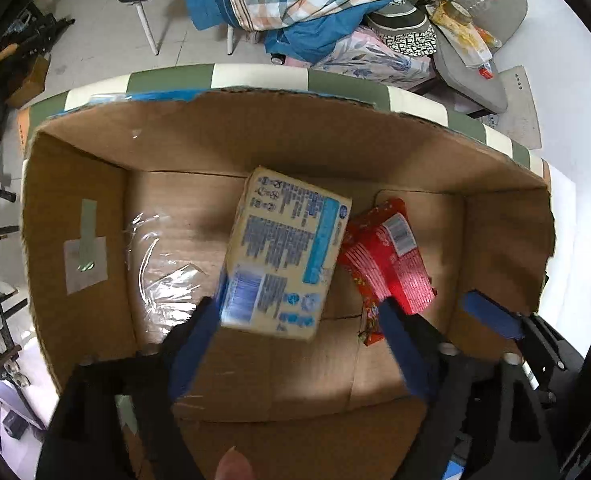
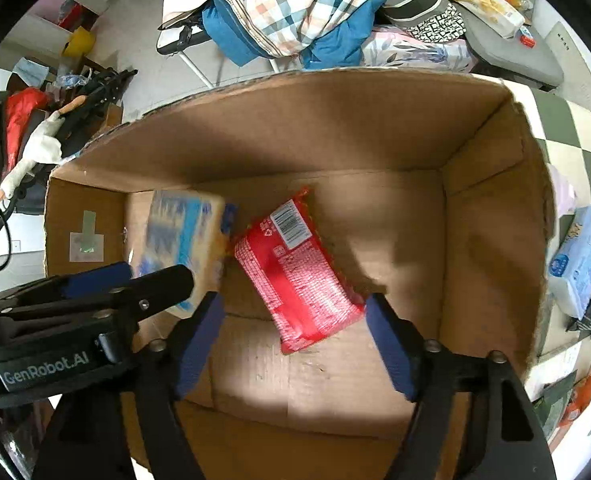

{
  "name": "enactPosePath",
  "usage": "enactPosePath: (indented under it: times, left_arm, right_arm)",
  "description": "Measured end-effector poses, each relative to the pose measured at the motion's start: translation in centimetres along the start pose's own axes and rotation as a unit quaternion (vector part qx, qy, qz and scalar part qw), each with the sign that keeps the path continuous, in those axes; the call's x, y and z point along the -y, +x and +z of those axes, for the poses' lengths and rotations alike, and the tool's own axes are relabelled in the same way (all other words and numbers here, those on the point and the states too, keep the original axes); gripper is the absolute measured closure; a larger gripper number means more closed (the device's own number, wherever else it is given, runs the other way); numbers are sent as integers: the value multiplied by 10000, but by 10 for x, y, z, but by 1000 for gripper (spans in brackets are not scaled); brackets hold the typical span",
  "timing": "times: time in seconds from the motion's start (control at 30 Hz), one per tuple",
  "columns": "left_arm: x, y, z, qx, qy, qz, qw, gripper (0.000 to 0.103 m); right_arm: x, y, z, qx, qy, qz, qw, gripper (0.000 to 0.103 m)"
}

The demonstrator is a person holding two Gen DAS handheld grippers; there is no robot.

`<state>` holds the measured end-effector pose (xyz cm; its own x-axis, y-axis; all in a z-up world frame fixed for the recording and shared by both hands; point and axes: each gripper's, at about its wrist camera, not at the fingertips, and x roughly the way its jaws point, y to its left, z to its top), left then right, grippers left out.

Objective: Organize soft objects
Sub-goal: 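Carry the yellow box and red bag into the cardboard box and release both, then grasp the blue milk carton with the left tool while the right tool grasps the orange bag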

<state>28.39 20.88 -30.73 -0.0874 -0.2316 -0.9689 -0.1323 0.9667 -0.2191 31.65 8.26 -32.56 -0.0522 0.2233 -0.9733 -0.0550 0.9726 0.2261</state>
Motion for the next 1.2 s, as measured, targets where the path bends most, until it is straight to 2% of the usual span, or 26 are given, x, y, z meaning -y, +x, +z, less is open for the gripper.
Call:
enactPosePath:
  times: [0.07, 0.1, 0.13, 0.27, 0.43, 0.57, 0.7, 0.93, 1.2]
  left_arm:
    - [-3, -4, -3, 44, -32, 42, 10000, 15]
    - [-4, -7, -8, 48, -33, 69, 10000, 8]
    - [-6, -9, -10, 87, -31, 97, 9999, 5]
    - [-11, -25, -33, 364, -55, 247, 9990, 4]
    - [-10, -54, -66, 830, 46, 540, 9951, 4]
    - [-10, -75, -90, 1146, 79, 639, 9913, 4]
    - [-4, -99, -119, 1542, 110, 848, 9843, 4]
    - [2, -131, -164, 1997, 160, 931, 9753, 4]
    - [7, -169, -205, 2370, 242, 951, 9665, 4]
  right_arm:
    - [0, -3, -4, -11, -33, -124, 9999, 17]
    - [-1, -5, -6, -7, -66, -140, 9999, 15]
    - [-3, -8, -9, -10, -127, -203, 9997, 12]
    - [-7, -22, -26, 75, -231, -344, 9991, 0]
    - [-10, -39, -49, 282, -270, -453, 9982, 0]
    - [-12, -60, -73, 512, -352, -527, 9967, 0]
    - [-9, -83, -102, 749, -304, -618, 9948, 0]
    - [-5, -128, -149, 1246, -297, -779, 9887, 0]
    - [-11, -188, -200, 1688, -346, -617, 9831, 0]
